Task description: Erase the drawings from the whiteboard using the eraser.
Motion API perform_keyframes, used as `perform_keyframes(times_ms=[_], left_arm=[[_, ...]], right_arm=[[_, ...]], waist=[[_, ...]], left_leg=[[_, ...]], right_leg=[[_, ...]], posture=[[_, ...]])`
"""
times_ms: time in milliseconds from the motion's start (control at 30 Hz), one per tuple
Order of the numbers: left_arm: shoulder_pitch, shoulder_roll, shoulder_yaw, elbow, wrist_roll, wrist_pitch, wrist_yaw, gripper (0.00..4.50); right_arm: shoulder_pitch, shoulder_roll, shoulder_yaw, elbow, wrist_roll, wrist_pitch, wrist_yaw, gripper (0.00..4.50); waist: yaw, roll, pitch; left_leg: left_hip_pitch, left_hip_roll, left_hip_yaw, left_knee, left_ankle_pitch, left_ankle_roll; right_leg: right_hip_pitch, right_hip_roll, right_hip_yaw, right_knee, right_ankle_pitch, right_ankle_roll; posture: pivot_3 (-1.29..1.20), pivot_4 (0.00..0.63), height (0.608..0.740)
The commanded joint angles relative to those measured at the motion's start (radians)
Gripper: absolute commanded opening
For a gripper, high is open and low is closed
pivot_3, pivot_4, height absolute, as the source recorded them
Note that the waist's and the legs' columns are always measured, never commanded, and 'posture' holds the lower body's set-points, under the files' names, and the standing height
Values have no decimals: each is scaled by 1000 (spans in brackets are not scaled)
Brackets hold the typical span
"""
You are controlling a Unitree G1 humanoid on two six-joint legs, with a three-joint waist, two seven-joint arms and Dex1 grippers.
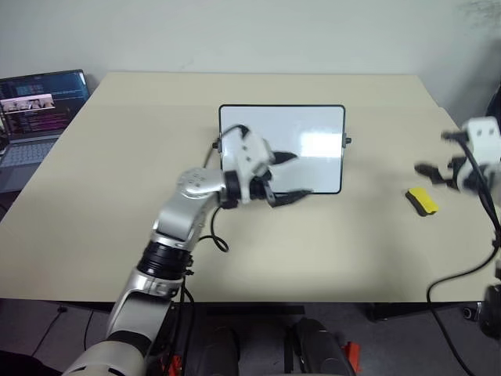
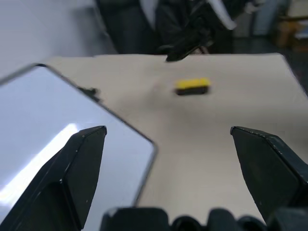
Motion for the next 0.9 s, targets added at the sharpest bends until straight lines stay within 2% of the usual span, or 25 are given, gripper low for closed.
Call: perform_keyframes(times_ms=[33,100,233,367,467,567,900], left_arm=[[-45,33,149,56,47,-67,196,4500],[-56,57,213,105,95,-132,313,4500],[-8,104,269,141,167,-196,446,4500],[80,108,303,174,181,-269,505,4500],[105,59,334,184,135,-328,530,4500],[126,17,348,240,148,-378,592,4500],[142,-18,344,485,154,-495,630,4500]], right_arm=[[-17,101,-4,117,-23,-248,-110,4464],[-32,169,-16,208,-32,-400,-179,4464],[-22,255,-48,343,-18,-658,-248,4464],[-2,313,-49,426,-12,-826,-291,4464],[15,349,-37,450,7,-891,-270,4464],[34,379,-38,461,30,-922,-253,4464],[84,478,-39,429,61,-964,-310,4464]], waist=[[4,-2,-1],[5,-2,-1],[8,-1,0],[10,-1,0],[12,-1,0],[13,-1,0],[4,-1,0]], left_leg=[[0,0,0,0,0,0],[-1,0,0,1,0,0],[-2,-3,0,-1,0,0],[-2,-3,0,-5,0,0],[-2,-3,0,-5,0,0],[-2,-3,0,-3,0,0],[0,-3,0,-2,0,0]], right_leg=[[0,0,0,0,0,0],[1,-1,0,-1,1,-1],[-1,-3,0,0,2,-2],[-1,-4,-1,-3,2,-2],[-1,-4,-2,-3,2,-2],[-1,-4,-2,-1,2,-2],[0,-4,-2,1,2,-2]], posture=[[0,150,740],[0,150,740],[0,150,740],[0,150,740],[0,150,740],[0,150,740],[0,150,740]])
